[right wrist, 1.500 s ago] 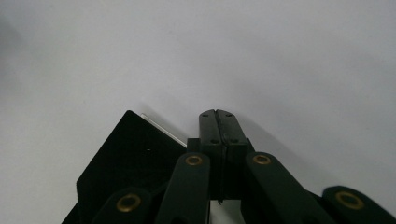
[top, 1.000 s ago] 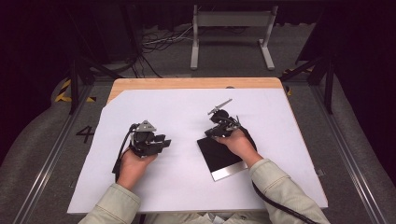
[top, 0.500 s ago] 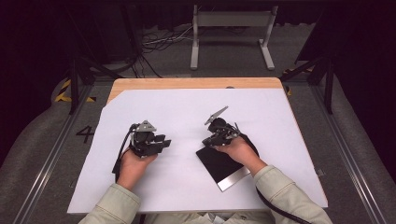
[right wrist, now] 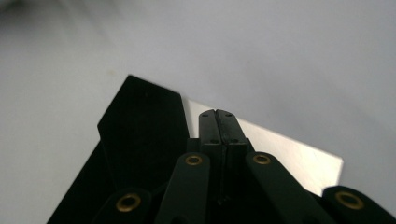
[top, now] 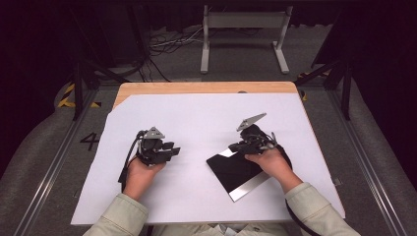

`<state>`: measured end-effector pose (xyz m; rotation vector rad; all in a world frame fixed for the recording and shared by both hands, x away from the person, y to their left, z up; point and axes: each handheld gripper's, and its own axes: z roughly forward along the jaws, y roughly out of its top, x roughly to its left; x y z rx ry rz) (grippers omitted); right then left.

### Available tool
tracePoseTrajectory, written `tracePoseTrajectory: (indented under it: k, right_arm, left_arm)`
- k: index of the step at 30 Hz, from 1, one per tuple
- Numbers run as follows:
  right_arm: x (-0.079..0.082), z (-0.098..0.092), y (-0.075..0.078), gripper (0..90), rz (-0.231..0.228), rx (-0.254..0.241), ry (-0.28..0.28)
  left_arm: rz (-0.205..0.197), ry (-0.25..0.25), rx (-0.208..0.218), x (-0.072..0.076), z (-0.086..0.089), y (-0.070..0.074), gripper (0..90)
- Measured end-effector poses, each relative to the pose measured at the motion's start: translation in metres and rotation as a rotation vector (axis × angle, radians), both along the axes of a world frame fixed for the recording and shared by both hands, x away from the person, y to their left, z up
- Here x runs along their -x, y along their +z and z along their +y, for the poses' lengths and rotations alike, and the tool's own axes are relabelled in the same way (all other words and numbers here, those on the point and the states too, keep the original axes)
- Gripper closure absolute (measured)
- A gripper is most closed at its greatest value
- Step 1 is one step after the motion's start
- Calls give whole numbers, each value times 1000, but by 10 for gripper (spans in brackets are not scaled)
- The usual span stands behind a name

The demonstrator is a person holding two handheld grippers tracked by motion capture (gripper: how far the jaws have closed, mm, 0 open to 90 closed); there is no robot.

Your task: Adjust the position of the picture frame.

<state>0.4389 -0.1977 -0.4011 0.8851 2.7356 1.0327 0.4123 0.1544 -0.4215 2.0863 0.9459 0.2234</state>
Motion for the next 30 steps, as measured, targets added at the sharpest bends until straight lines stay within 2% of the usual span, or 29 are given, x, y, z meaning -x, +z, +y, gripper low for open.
tracePoseTrajectory:
  k: [5,11,17,23,30]
  right_arm:
    - [22,-37,3,900,-14,-28,-32]
    - [40,-62,2,900,-6,-25,-48]
    - [57,-74,3,900,-3,-12,-15]
    - [65,-80,0,900,34,30,-11]
    - [70,-85,-8,900,63,46,-3]
  left_arm:
    - [3,-2,-4,0,-1,-1,620]
    - [3,-2,-3,0,-2,-1,616]
    - [1,-4,-3,0,-2,-1,614]
    - [3,-6,-5,0,-2,-1,610]
    - [5,-7,-2,0,-2,-1,608]
